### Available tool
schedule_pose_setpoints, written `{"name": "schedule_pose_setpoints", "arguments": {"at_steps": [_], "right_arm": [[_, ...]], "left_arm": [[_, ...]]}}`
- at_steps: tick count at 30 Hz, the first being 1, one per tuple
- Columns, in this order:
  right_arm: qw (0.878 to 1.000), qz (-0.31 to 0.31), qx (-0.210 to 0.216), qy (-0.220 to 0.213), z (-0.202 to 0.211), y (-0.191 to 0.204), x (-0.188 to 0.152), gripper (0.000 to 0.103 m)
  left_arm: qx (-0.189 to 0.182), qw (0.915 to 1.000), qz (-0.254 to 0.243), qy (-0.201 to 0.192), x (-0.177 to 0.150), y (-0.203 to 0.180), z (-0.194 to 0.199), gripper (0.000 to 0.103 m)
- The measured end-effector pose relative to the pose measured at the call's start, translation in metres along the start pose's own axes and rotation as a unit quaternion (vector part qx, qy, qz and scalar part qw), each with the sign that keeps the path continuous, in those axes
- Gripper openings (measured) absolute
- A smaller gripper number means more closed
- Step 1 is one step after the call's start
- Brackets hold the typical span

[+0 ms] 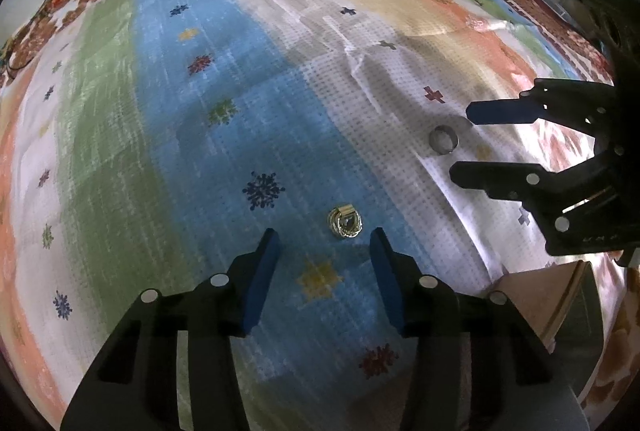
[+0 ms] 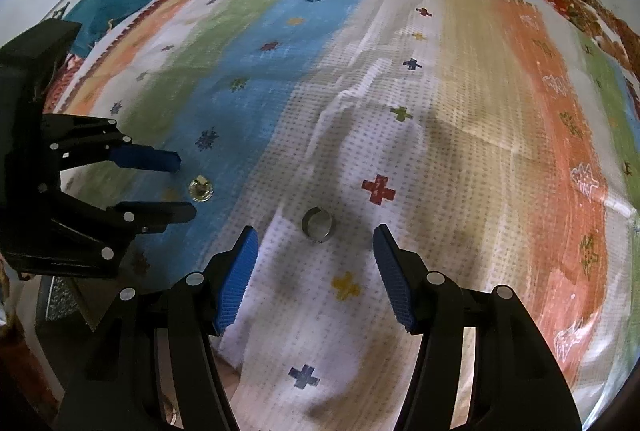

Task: Organize jewelry
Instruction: 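Grasp the gold charm with the left tool while the right tool grasps the silver ring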

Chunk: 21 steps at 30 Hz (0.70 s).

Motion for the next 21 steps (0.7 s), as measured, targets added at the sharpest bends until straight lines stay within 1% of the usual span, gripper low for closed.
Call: {"name": "schedule_pose_setpoints", "arguments": {"at_steps": [3, 7, 11, 13, 19, 21], "right_arm": [[1.0, 0.005, -0.006, 0.002, -0.004, 0.001, 0.001, 0.06], [1.0, 0.006, -0.019, 0.009, -0.009, -0.003, 0.001, 0.06], [1.0, 0.01, -0.024, 0.011, -0.01, -0.002, 0.0, 0.06], [1.0, 0.011, -0.026, 0.012, -0.011, -0.002, 0.0, 0.06], [1.0, 0.011, -0.024, 0.012, -0.013, -0.001, 0.003, 0.059], [1.0, 0.013, -0.026, 0.011, -0.013, -0.001, 0.005, 0.058]], "left_arm": [[0.002, 0.9998, -0.018, 0.002, 0.0, -0.003, -0.003, 0.046], [0.002, 0.9997, -0.024, 0.0, 0.003, -0.005, -0.006, 0.046], [0.012, 0.9993, -0.036, -0.001, 0.003, -0.008, -0.008, 0.045], [0.011, 0.9991, -0.04, -0.002, 0.004, -0.008, -0.008, 0.044], [0.012, 0.9983, -0.056, -0.004, 0.008, -0.015, -0.012, 0.034], [0.01, 0.9981, -0.06, -0.005, 0.009, -0.017, -0.013, 0.029]]}}
Point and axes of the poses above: each gripper's, at about its wrist camera, not at the fingertips, and z roughly against the way its jaws point, y to its left, x to its top, the point moved 6 cm from there along -z, roughly the way its jaws point, and after that the axes turned 1 degree about -x, right-handed, at the moved point
